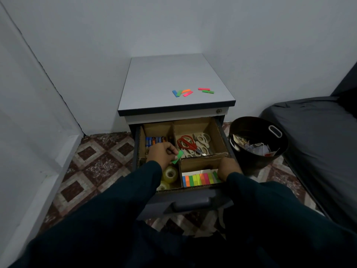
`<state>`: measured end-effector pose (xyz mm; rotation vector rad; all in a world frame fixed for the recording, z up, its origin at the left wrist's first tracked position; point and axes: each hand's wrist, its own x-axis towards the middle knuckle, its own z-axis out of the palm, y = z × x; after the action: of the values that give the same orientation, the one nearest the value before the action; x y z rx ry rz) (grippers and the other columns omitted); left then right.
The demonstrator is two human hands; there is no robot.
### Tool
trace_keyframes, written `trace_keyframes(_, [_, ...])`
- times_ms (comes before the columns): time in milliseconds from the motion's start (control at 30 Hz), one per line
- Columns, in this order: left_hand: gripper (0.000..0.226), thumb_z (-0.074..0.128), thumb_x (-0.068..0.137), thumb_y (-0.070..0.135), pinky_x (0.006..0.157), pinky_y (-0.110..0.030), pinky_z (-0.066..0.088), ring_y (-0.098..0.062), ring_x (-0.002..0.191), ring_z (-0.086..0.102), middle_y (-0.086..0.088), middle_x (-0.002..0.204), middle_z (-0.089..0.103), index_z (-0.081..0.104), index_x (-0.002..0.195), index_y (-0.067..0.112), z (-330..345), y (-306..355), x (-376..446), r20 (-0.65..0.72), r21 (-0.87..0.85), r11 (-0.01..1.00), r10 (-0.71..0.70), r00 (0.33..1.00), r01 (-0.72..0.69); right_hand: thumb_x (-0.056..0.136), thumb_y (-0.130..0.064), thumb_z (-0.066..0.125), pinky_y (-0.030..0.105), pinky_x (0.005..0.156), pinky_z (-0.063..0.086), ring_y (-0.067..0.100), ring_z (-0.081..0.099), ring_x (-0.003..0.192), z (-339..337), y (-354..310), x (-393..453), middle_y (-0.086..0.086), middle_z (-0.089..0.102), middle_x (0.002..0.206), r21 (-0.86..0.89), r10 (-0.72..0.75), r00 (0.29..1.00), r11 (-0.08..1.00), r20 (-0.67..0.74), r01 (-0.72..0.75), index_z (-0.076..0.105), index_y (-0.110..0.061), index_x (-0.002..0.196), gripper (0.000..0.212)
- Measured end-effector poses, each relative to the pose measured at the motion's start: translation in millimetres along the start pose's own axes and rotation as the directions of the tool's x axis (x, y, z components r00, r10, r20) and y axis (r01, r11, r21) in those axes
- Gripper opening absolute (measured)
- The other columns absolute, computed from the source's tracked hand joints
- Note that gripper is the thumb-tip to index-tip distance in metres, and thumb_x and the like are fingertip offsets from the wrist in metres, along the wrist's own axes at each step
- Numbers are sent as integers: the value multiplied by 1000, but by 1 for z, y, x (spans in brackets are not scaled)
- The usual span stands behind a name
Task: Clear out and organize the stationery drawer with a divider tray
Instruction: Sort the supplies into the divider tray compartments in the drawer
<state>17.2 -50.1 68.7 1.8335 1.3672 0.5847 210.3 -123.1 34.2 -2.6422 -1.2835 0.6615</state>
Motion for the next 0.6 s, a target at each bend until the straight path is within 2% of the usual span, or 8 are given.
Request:
trace_keyframes(133, [27, 64, 83, -3, 60, -14, 51, -8, 73, 56, 3, 75, 57, 56, 69, 19, 3, 0, -1, 3, -82, 996, -21, 1000, 21, 96, -6, 39, 34, 93, 46, 28, 58, 113, 3, 0, 1, 15, 60, 122, -18, 5, 1000, 1000, 2, -5, 59, -2, 115, 28])
trace_keyframes(200, [27, 65, 83, -3, 55, -13, 50, -6, 71, 56, 2, 75, 57, 55, 69, 19, 4, 1, -3, 16, -110, 994, -23, 1000, 24, 96, -6, 39, 35, 93, 47, 28, 59, 112, 5, 0, 1, 15, 61, 120, -36, 2, 1000, 999, 5, -2, 60, -3, 113, 27])
trace_keyframes(467, [26, 63, 84, -4, 54, -11, 50, -3, 68, 54, 3, 74, 56, 54, 70, 17, 8, 2, -6, 58, -187, 982, -23, 998, 33, 93, -6, 48, 35, 90, 50, 27, 61, 105, 8, 1, 2, 14, 64, 113, -74, -14, 1000, 997, 23, 16, 64, -2, 105, 20])
trace_keyframes(600, [27, 63, 84, -4, 58, -14, 51, -5, 69, 55, 1, 74, 56, 54, 70, 18, 12, 2, -8, 68, -202, 978, -33, 997, 47, 92, -5, 49, 35, 90, 50, 27, 61, 105, 9, 1, 3, 14, 64, 112, -91, -25, 1000, 995, 14, 26, 63, -3, 105, 20])
